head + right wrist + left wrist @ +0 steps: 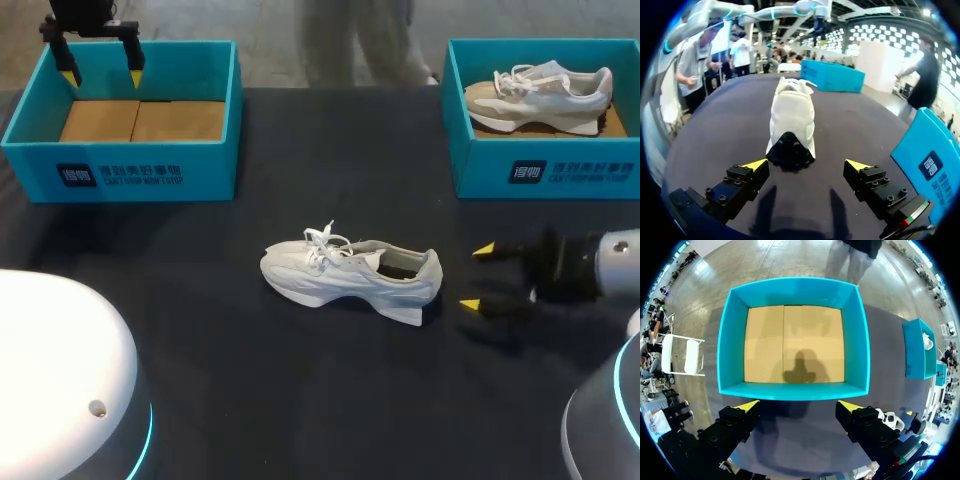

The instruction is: Take the shoe out of the shoebox, open the shoe tongue, remove and reinsert the insole, then place the shoe into the shoebox

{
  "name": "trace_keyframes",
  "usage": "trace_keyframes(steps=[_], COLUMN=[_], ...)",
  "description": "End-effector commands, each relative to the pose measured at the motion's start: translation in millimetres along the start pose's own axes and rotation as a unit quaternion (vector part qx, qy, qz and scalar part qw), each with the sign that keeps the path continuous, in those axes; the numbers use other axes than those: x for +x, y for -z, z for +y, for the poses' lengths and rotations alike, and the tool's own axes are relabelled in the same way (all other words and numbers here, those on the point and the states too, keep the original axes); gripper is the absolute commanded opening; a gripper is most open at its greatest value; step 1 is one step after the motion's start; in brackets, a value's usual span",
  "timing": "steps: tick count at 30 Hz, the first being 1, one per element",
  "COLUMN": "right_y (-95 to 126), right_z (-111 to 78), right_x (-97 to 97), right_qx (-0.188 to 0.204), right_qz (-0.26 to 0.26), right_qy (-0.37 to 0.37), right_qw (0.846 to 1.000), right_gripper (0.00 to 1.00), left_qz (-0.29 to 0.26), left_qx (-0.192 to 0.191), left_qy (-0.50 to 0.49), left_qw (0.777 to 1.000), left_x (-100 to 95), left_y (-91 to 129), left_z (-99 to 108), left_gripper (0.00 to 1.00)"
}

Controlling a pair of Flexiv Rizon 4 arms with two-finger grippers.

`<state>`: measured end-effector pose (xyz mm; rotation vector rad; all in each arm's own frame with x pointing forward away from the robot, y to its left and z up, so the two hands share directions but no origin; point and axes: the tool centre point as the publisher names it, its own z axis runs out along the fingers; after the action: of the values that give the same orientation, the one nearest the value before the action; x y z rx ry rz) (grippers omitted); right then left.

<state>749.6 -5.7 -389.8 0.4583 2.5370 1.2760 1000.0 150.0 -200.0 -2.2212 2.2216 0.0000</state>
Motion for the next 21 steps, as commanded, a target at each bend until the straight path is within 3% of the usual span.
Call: trace_keyframes(steps=[1,13,21], right_y=[-8.5,-22.7,-43.7], right_z=[4.8,11.6,19.4], right_x=[7.7,14.1,13.6], right_qx=[0.005,0.006,-0.011], right_qz=[-0.039,-0.099,-0.089], right_qy=[-0.02,-0.062,-0.058], right_qw=[0.999,0.993,0.994], right_gripper=[1.0,1.0,1.0], left_qz=[0.0,0.0,0.0], left_qx=[0.0,0.0,0.0], left_qy=[0.0,0.0,0.0], left_qw=[1.0,1.0,1.0], left_x=[0.1,0.1,0.1], left_y=[0.0,0.0,0.0], left_z=[0.0,0.0,0.0], left_gripper=[1.0,1.0,1.0])
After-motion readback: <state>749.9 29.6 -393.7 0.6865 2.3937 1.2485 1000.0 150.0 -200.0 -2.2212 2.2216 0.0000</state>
